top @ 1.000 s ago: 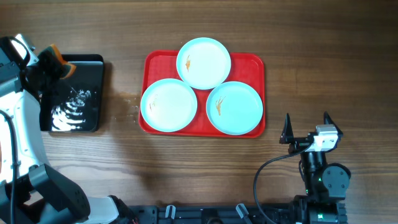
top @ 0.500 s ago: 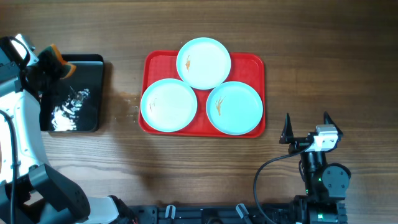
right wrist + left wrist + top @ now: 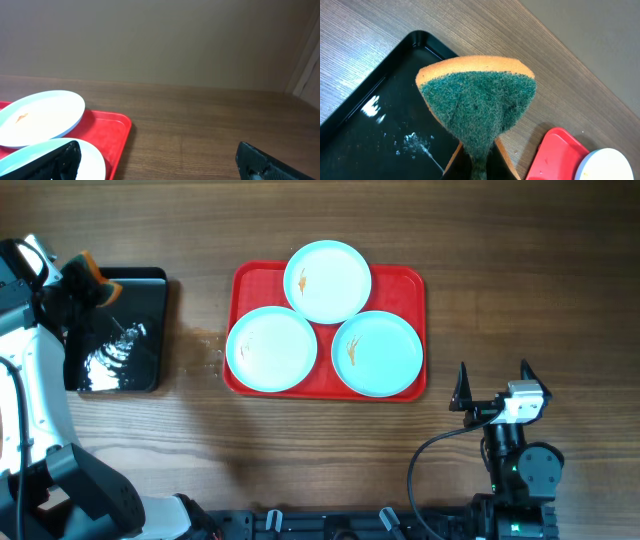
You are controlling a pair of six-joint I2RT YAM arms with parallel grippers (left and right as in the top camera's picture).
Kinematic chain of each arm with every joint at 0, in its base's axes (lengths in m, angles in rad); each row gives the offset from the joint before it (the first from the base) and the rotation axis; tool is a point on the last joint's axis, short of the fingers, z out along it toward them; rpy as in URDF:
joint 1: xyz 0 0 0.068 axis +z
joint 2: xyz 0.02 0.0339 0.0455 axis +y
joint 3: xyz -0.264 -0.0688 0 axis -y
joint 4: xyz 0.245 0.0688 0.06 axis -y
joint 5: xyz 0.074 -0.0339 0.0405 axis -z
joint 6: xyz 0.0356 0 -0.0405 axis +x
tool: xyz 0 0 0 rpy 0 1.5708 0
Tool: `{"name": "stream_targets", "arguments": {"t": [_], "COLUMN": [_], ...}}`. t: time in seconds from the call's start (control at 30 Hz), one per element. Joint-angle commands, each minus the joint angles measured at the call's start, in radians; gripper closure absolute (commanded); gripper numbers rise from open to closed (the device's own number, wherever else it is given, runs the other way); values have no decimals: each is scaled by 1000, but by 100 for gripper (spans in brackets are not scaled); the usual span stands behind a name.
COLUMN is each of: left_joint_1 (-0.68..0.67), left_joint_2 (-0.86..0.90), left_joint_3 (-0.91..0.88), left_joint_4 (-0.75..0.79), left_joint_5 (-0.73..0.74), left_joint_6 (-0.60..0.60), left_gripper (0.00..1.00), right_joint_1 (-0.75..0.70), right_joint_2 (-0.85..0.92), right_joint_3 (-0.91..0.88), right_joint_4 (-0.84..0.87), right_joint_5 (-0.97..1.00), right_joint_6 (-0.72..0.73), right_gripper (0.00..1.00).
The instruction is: Clean dirty plates on tray and stack at the side
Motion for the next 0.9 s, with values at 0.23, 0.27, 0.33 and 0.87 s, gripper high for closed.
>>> {"name": "stream_targets", "arguments": {"t": [0.23,0.27,0.33,0.87], "left_joint_1": [14,21,35,69], "left_joint_2": [140,134,100,125], "left_joint_3": [-59,-58,-52,-126], "left_joint_4": [16,27,47,129], "left_joint_5": [12,14,29,97], "left_joint_6": [13,12,12,12], "left_gripper": [96,96,96,96], "right_joint_1": [-5,-5,-5,-5], "right_joint_2": [-7,-7,-7,-7], "right_joint_3": [-1,-1,-1,-1], "right_joint_4": [3,3,3,3], "right_joint_5": [10,10,10,10], "right_joint_6": [-8,-8,-8,-8], "right_gripper": [0,0,0,0]}}
